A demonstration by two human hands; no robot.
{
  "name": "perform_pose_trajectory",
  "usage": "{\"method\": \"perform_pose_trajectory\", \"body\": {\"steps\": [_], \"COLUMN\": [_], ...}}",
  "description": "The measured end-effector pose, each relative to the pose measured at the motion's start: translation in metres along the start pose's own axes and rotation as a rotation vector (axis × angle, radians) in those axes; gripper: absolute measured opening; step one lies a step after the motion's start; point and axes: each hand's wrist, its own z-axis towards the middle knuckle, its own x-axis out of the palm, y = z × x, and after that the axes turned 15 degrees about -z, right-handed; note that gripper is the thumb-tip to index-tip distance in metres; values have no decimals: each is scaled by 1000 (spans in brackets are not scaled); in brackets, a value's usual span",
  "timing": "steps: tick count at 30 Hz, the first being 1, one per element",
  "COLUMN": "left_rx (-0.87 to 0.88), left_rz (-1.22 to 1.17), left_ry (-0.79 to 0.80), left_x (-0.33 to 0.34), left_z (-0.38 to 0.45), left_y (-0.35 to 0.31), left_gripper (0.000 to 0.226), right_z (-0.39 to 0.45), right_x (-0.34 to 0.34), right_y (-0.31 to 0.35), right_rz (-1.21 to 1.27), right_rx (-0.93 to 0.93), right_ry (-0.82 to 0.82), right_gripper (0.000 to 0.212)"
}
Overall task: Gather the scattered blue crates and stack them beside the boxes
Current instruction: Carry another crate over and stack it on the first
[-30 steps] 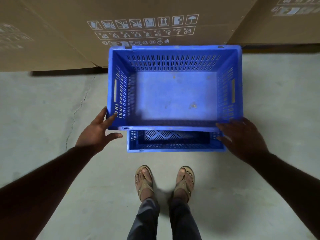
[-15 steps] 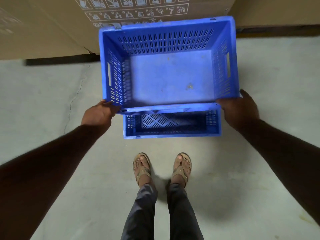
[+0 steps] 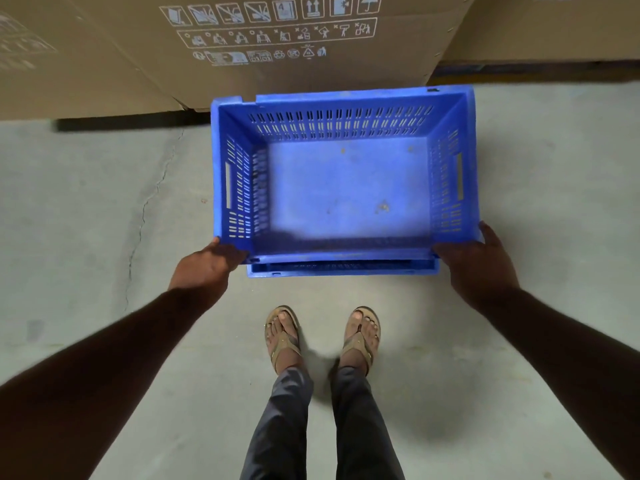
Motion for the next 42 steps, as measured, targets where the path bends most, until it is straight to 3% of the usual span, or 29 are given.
{"method": "perform_pose_trajectory", "body": {"steps": [4,8,13,17,24,29,34,37,42], "left_rx": [42,71,71,-27,-163,-184,-148,-116,-181], "left_rz": [44,45,64,70,46,48,56,63,51], "left_ry": [26,4,69,88,84,122,145,156,138], "left_x": [-7,-7,-7,-8,-1,3,0,-1,-2], "left_z": [5,6,9,14,2,-17,-14,-11,-2], "left_y": [2,-8,-13,-20,-37,-46,-38,-35,-37], "left_gripper": [43,46,52,35,24,24,28,32,40], "right_z": [1,-1,3,12,10,-10,-22,-17,-5], "right_x": [9,11,-7,-20,-42,-49,-37,-33,-35], "right_y": [0,11,22,18,31,37,33,27,26], "right_rz": [-14,43,154,107,78,117,147,132,81], "right_rx": [-16,-17,106,126,98,99,72,41,54], "right_ry": [-34,-25,123,351,490,512,399,415,403], "right_gripper": [45,32,39,40,36,39,36,36,40]}}
